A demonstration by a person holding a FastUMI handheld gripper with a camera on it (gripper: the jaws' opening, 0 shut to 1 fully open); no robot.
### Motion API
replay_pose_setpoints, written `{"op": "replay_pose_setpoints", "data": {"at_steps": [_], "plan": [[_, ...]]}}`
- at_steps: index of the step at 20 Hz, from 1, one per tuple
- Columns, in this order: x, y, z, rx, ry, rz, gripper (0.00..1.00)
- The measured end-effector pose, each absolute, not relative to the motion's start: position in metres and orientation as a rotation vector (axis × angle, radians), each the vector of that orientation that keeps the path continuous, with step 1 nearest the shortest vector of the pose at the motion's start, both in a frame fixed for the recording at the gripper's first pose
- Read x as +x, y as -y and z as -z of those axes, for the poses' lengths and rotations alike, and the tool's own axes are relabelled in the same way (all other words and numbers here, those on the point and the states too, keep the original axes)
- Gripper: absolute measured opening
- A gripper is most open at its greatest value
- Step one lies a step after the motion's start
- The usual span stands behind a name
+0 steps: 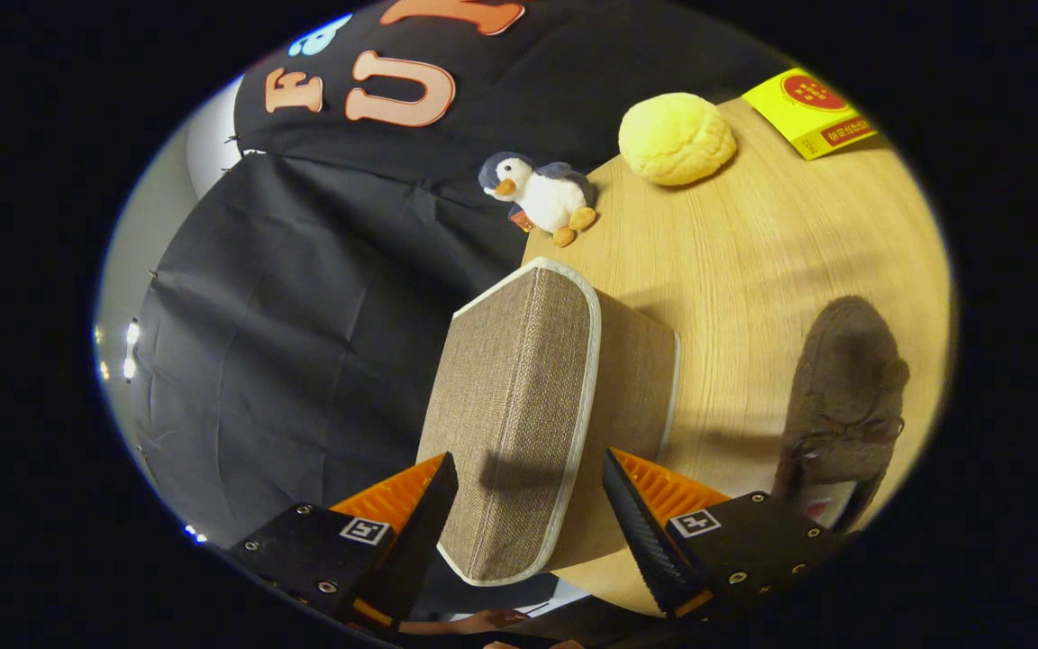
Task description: Open the storage box then place both shoes into the box .Put the left shoe in first, then the right shoe, with the right side of both shoes facing outward in a uniform manner.
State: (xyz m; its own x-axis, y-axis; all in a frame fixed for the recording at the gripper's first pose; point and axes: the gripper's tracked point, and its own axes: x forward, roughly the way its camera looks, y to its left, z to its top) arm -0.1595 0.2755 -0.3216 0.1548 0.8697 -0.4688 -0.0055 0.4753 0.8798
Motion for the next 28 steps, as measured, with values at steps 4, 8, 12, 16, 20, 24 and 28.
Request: {"op": "replay_pose_setpoints", "data": {"at_steps": [4,8,12,16,20,24,28], "plan": [[-0.165,-0.288,0.324,0.965,-1.288,-0.773,0.97],[-0.171,-0.298,0.329,1.028,-1.315,-0.774,0.95],[-0.174,-0.296,0.322,1.087,-1.325,-0.786,0.89],[-0.173,-0.282,0.311,1.154,-1.325,-0.801,0.77],[-0.164,-0.265,0.269,1.307,-1.261,-0.852,0.72],[-0.146,-0.276,0.244,1.374,-1.195,-0.855,0.53],[-0.146,-0.282,0.235,1.317,-1.193,-0.859,0.36]]}}
